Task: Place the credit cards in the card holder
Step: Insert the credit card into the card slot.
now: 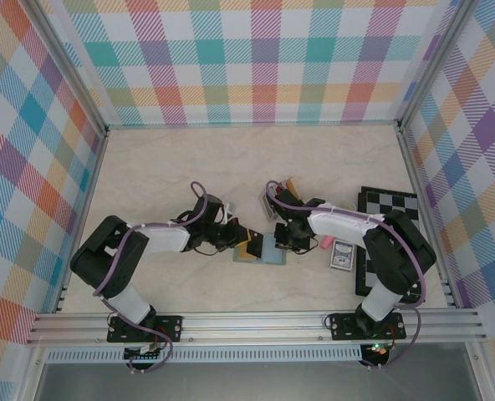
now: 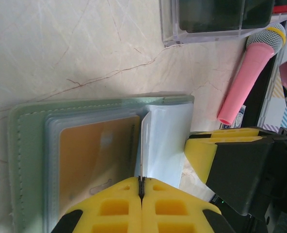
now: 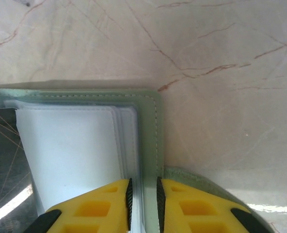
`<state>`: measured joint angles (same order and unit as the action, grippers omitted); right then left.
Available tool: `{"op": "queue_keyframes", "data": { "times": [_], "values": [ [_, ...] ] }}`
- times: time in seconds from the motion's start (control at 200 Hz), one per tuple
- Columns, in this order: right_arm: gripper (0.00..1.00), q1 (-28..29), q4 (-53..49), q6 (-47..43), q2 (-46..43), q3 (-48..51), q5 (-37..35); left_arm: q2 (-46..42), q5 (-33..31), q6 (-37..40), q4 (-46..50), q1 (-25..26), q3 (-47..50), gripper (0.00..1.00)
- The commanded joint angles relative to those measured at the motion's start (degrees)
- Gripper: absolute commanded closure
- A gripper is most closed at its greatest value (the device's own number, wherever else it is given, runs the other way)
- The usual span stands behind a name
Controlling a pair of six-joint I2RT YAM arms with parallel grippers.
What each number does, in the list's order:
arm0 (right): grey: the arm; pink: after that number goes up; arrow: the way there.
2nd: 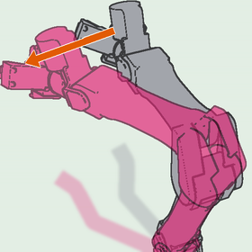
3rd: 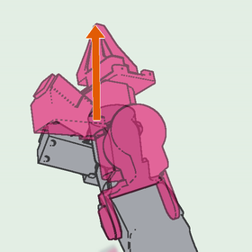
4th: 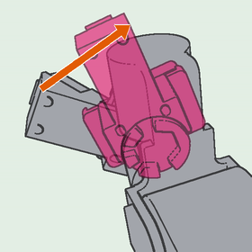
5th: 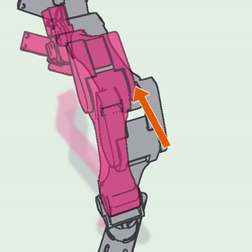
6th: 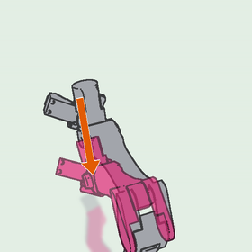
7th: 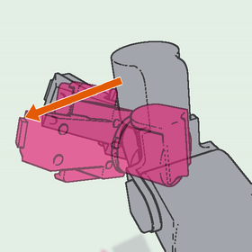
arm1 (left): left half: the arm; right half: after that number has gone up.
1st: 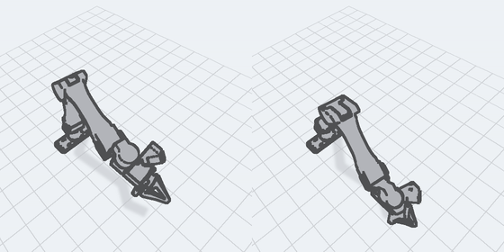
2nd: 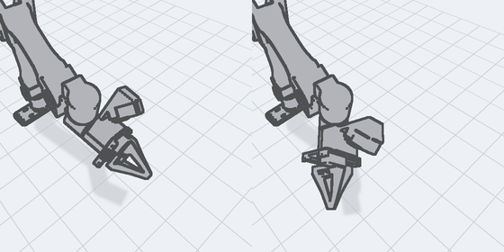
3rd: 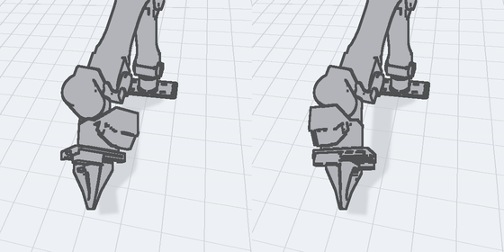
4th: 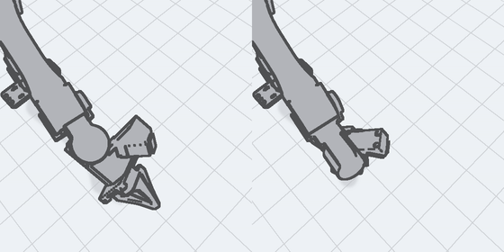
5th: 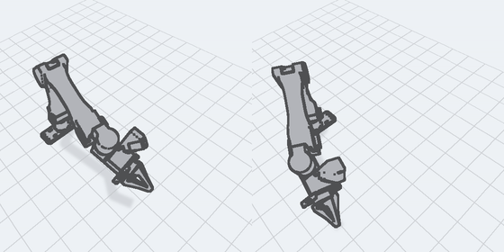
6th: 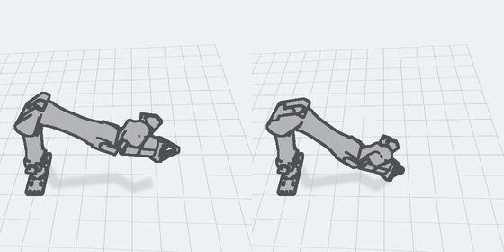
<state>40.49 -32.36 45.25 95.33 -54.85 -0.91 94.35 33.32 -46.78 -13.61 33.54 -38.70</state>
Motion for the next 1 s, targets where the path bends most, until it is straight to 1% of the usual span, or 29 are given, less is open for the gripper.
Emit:
{"op": "queue_keyframes", "data": {
  "times": [0.0,0.285,0.485,0.63,0.825,0.995],
  "values": [
    [0.79,-0.36,0.11,1.15,1.49,1.23,-0.50,1.23,-0.51,1.43,-1.19,1.08,0.02,1.00],
    [0.83,-0.40,2.34,1.77,3.01,2.81,0.62,2.85,-1.06,2.24,-2.30,2.87,0.10,1.00],
    [0.83,-0.44,3.61,2.21,3.71,3.26,1.48,4.09,-1.54,2.40,-2.19,3.97,-0.28,1.00],
    [0.83,-0.46,4.28,2.47,3.84,3.43,2.21,4.52,-2.42,0.38,-3.82,4.59,-0.87,0.96],
    [0.83,-0.45,5.63,3.82,3.20,4.39,3.10,6.42,-3.43,-0.06,-3.33,7.06,-3.34,0.93],
    [0.83,-0.50,7.76,5.77,2.01,6.20,3.99,7.65,-6.49,-2.89,-4.26,9.20,-4.49,0.90]
  ]
}}
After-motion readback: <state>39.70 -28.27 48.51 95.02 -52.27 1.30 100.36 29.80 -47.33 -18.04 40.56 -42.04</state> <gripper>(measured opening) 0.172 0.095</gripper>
